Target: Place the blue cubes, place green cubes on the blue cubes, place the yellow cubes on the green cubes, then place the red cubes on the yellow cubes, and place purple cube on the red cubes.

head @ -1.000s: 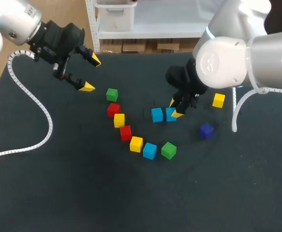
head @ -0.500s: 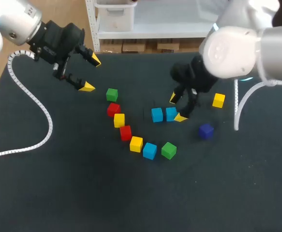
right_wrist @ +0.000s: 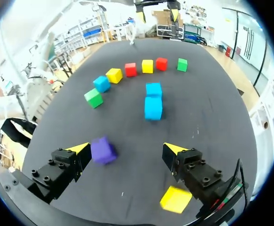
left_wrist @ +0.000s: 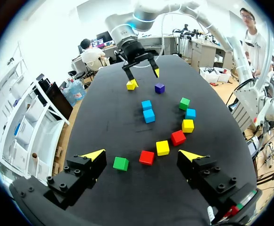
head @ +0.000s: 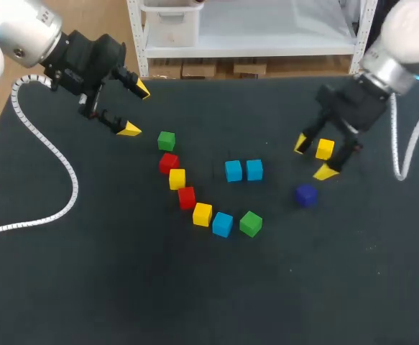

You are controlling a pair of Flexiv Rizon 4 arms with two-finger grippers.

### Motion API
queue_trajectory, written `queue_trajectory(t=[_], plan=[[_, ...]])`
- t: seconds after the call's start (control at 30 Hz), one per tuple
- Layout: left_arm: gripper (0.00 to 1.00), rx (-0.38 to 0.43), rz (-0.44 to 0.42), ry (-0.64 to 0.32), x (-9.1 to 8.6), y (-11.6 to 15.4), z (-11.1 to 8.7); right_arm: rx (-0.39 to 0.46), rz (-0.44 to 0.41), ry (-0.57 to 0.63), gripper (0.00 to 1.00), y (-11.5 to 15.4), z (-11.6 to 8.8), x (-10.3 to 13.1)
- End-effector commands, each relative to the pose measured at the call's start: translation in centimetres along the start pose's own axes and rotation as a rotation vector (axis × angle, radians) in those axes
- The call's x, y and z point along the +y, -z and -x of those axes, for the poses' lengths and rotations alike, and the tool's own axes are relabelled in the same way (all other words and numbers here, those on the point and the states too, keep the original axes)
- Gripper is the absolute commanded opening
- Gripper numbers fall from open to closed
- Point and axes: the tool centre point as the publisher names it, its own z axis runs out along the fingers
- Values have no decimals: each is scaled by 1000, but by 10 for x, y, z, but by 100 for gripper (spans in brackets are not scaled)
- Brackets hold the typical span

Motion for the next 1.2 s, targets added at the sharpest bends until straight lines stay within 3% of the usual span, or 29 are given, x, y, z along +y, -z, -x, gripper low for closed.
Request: queue_trajectory(t=[0.03,0.5,1.2], plan=[[100,1,-4,-1,2,0,-1,-66,25,3,100,22,-13,7],[100,1,-4,-1,2,0,-1,-62,47,54,100,48,-37,18],[100,1,-4,-1,2,0,-1,-62,106,80,100,47,-52,20]])
